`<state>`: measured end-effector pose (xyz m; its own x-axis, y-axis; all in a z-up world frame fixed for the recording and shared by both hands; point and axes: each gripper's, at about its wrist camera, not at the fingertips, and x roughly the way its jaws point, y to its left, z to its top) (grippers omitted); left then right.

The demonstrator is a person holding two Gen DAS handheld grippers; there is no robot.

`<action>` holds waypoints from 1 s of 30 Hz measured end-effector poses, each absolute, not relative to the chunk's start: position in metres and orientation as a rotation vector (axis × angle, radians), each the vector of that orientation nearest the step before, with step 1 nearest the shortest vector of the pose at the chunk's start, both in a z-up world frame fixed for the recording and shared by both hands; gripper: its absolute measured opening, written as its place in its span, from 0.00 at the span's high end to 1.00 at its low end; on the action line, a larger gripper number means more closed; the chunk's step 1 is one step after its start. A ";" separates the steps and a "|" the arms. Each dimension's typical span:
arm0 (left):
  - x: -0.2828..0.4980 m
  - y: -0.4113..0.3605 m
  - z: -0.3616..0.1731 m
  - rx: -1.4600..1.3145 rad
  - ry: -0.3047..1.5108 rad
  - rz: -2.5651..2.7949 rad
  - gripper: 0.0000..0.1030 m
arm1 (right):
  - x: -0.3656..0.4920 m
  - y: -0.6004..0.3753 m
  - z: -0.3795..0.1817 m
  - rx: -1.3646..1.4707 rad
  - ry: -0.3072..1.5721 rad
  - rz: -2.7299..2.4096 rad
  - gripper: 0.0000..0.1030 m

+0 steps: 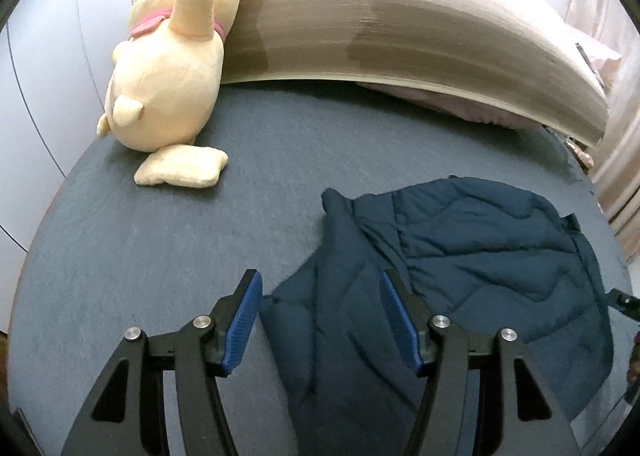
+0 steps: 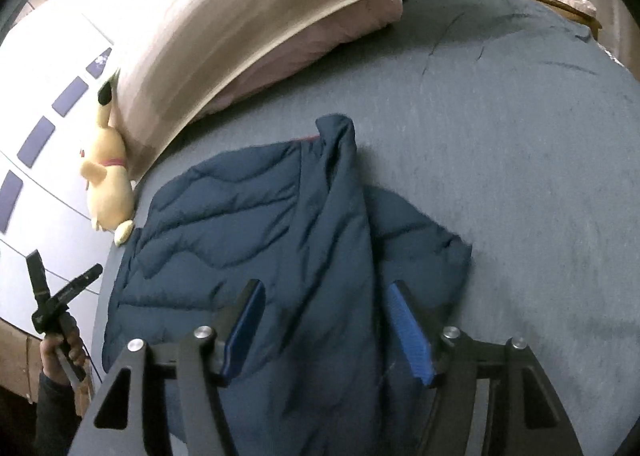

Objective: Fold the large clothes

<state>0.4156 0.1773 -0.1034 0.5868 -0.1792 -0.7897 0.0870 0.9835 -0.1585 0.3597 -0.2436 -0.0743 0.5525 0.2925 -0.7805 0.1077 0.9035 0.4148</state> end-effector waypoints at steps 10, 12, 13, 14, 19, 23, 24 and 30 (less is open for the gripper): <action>0.401 0.166 -0.125 -0.069 1.014 -0.218 0.50 | 0.369 -0.237 -0.095 0.400 1.064 0.112 0.90; 0.401 0.164 -0.140 -0.033 1.038 -0.180 0.85 | 0.369 -0.236 -0.094 0.386 1.057 0.103 0.92; 0.402 0.163 -0.146 -0.031 1.040 -0.178 0.86 | 0.370 -0.238 -0.096 0.387 1.059 0.094 0.93; 0.405 0.160 -0.155 -0.012 1.047 -0.166 0.87 | 0.371 -0.242 -0.103 0.399 1.070 0.078 0.94; 0.406 0.155 -0.160 0.012 1.053 -0.138 0.88 | 0.373 -0.253 -0.123 0.528 1.078 0.055 0.93; 0.397 0.175 -0.142 -0.076 1.038 -0.171 0.78 | 0.357 -0.277 -0.109 0.670 0.998 0.093 0.86; 0.392 0.181 -0.136 -0.077 1.023 -0.170 0.57 | 0.354 -0.281 -0.104 0.667 0.979 0.082 0.81; 0.347 0.221 -0.128 -0.126 0.928 -0.171 0.25 | 0.312 -0.303 -0.100 0.710 0.922 0.048 0.10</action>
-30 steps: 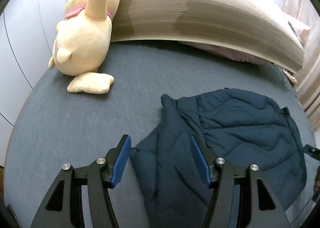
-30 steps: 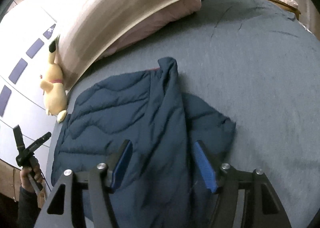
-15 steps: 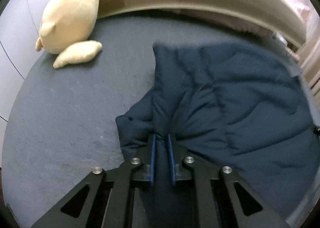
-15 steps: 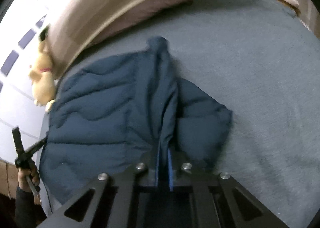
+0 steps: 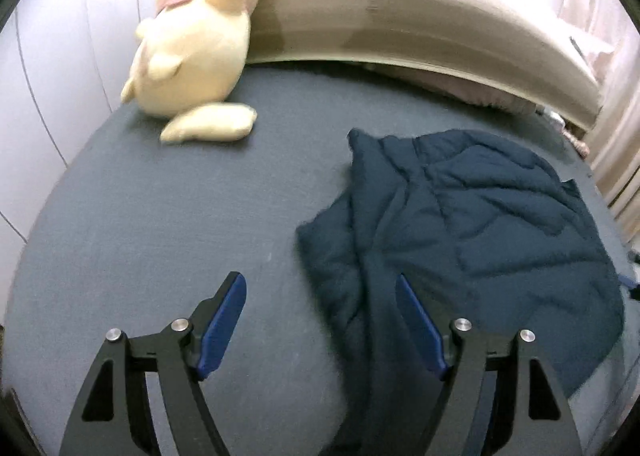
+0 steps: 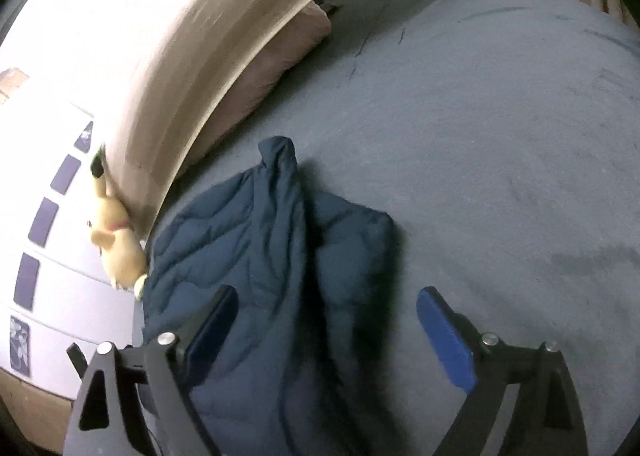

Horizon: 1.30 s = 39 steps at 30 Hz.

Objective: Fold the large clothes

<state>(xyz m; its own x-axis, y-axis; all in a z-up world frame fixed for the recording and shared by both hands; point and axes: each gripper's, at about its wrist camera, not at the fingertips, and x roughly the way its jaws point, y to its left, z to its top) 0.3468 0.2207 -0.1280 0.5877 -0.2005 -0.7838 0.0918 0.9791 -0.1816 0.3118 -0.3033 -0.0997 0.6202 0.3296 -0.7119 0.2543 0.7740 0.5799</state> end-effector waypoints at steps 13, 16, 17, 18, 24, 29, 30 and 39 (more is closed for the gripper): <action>0.338 0.199 -0.155 -0.248 1.071 -0.295 0.74 | 0.316 -0.253 -0.105 0.547 1.034 0.133 0.83; 0.340 0.193 -0.161 -0.246 1.070 -0.273 0.70 | 0.316 -0.259 -0.127 0.575 1.081 0.107 0.73; 0.338 0.196 -0.158 -0.253 1.060 -0.269 0.68 | 0.316 -0.265 -0.135 0.627 1.082 0.101 0.64; 0.334 0.203 -0.152 -0.273 1.036 -0.278 0.64 | 0.311 -0.269 -0.134 0.662 1.063 0.106 0.63; 0.350 0.244 -0.134 -0.410 0.958 -0.259 0.16 | 0.305 -0.301 -0.115 0.778 0.905 0.134 0.18; 0.393 0.222 -0.165 -0.445 1.106 -0.281 0.16 | 0.347 -0.303 -0.141 0.872 1.015 0.179 0.23; 0.394 0.215 -0.164 -0.404 1.088 -0.278 0.23 | 0.356 -0.297 -0.140 0.860 1.028 0.192 0.31; 0.400 0.190 -0.156 -0.303 1.071 -0.298 0.80 | 0.365 -0.268 -0.138 0.668 1.044 0.127 0.68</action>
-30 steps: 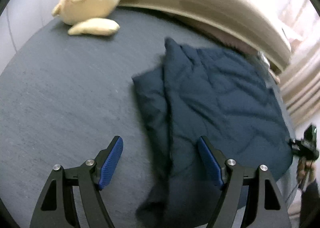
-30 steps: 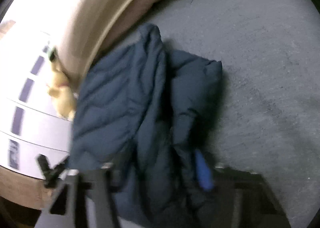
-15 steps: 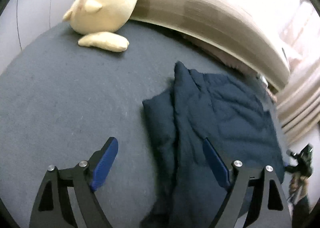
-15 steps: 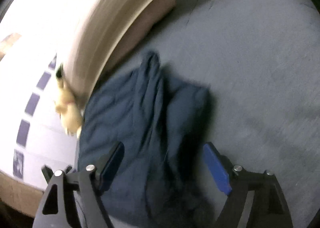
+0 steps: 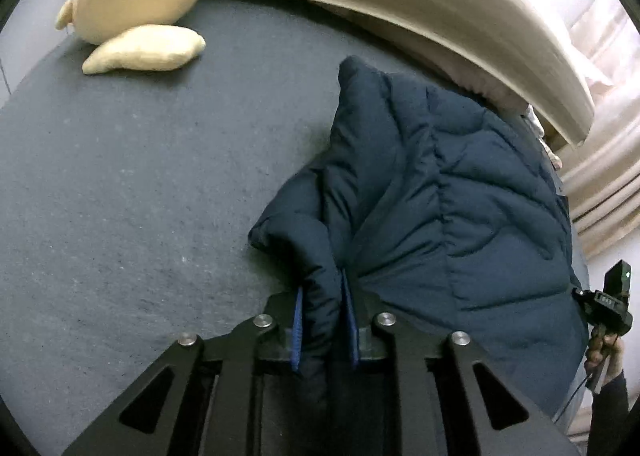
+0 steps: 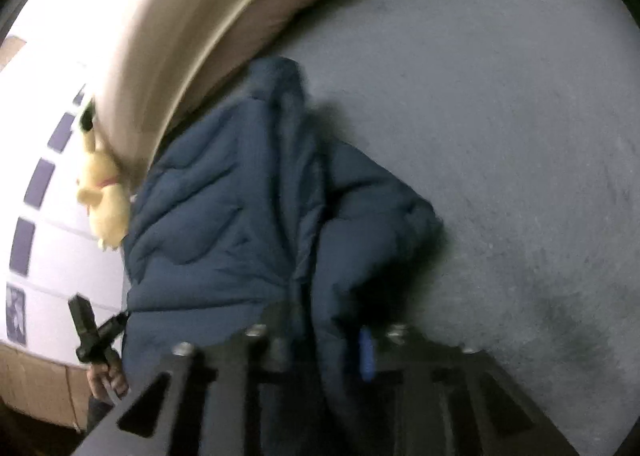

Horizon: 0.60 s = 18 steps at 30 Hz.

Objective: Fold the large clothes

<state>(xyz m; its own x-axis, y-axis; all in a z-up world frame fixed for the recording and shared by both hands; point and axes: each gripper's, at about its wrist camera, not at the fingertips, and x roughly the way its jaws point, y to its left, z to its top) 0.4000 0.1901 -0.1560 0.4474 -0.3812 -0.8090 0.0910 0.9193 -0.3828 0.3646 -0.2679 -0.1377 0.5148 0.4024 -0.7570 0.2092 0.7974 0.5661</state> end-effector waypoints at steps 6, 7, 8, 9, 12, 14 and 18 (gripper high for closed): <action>0.335 0.217 -0.109 -0.279 0.938 -0.188 0.37 | 0.293 -0.288 -0.098 0.756 0.868 0.031 0.22; 0.319 0.225 -0.106 -0.303 0.919 -0.170 0.26 | 0.275 -0.292 -0.095 0.784 0.840 0.003 0.21; 0.300 0.232 -0.104 -0.337 0.898 -0.155 0.18 | 0.250 -0.293 -0.095 0.828 0.827 -0.024 0.21; 0.282 0.238 -0.104 -0.374 0.884 -0.153 0.18 | 0.235 -0.295 -0.096 0.863 0.818 -0.033 0.21; 0.245 0.252 -0.116 -0.530 0.906 -0.141 0.17 | 0.187 -0.282 -0.112 1.006 0.808 -0.006 0.21; 0.227 0.248 -0.136 -0.687 0.958 -0.158 0.17 | 0.177 -0.263 -0.123 1.063 0.800 -0.010 0.20; 0.229 0.228 -0.154 -0.799 1.021 -0.123 0.17 | 0.181 -0.245 -0.139 1.156 0.766 -0.098 0.20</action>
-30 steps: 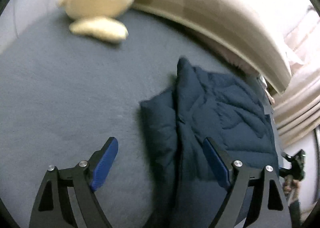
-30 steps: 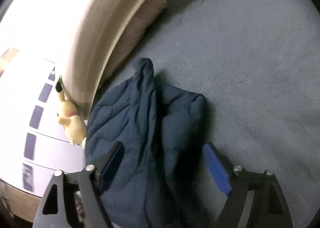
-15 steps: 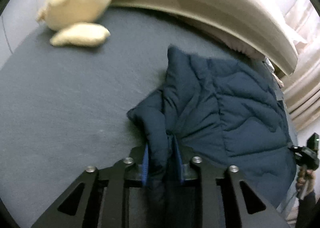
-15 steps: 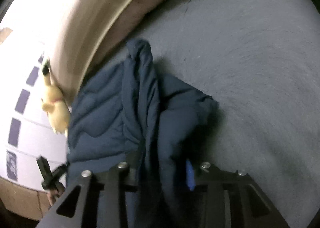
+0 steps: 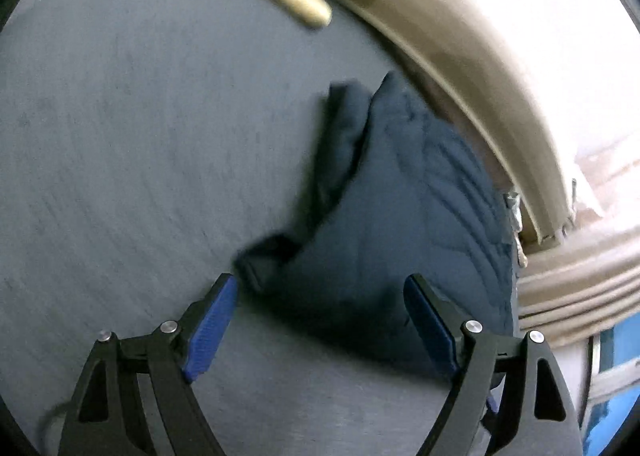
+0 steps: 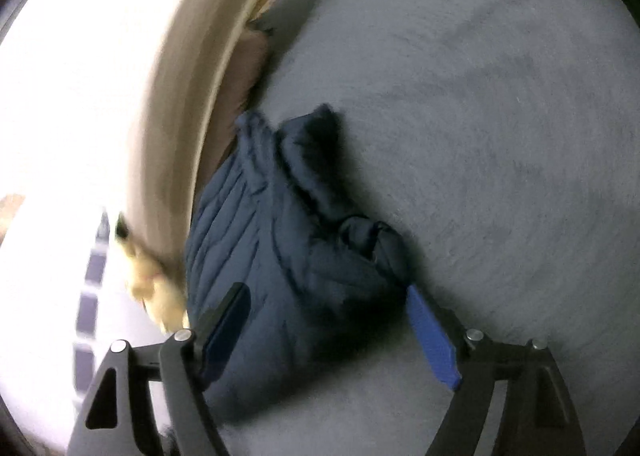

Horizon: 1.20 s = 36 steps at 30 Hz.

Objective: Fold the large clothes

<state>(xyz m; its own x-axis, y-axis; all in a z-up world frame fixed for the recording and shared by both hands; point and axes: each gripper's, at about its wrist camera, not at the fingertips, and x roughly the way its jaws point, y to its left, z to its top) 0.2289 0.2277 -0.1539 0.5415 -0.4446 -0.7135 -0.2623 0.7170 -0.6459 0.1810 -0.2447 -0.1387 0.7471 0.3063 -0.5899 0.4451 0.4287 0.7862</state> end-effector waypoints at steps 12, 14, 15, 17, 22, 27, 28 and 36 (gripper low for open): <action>0.261 0.218 -0.164 -0.776 0.972 -0.029 0.22 | 0.187 -0.245 -0.150 1.185 0.804 -0.083 0.21; 0.268 0.216 -0.162 -0.713 0.968 -0.032 0.57 | 0.201 -0.245 -0.147 1.149 0.778 -0.100 0.54; 0.271 0.212 -0.155 -0.646 0.973 -0.024 0.73 | 0.209 -0.243 -0.144 1.109 0.808 -0.089 0.68; 0.274 0.210 -0.148 -0.587 0.963 -0.019 0.84 | 0.209 -0.235 -0.115 0.935 0.804 -0.067 0.81; 0.281 0.203 -0.169 -0.508 0.985 -0.010 0.84 | 0.214 -0.236 -0.133 0.829 0.880 -0.084 0.82; 0.288 0.208 -0.168 -0.505 1.003 -0.028 0.78 | 0.193 -0.258 -0.153 1.012 0.825 -0.026 0.69; 0.287 0.211 -0.165 -0.520 1.001 -0.033 0.76 | 0.186 -0.267 -0.156 1.079 0.819 -0.009 0.60; 0.281 0.239 -0.160 -0.561 0.964 -0.079 0.77 | 0.162 -0.302 -0.150 1.164 0.742 0.069 0.73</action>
<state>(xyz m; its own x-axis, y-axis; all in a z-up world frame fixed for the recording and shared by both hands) 0.2808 0.2388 -0.1598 0.5790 -0.3072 -0.7552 -0.1796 0.8555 -0.4856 0.1624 -0.3017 -0.1505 0.7639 0.4164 -0.4930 0.3180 0.4218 0.8491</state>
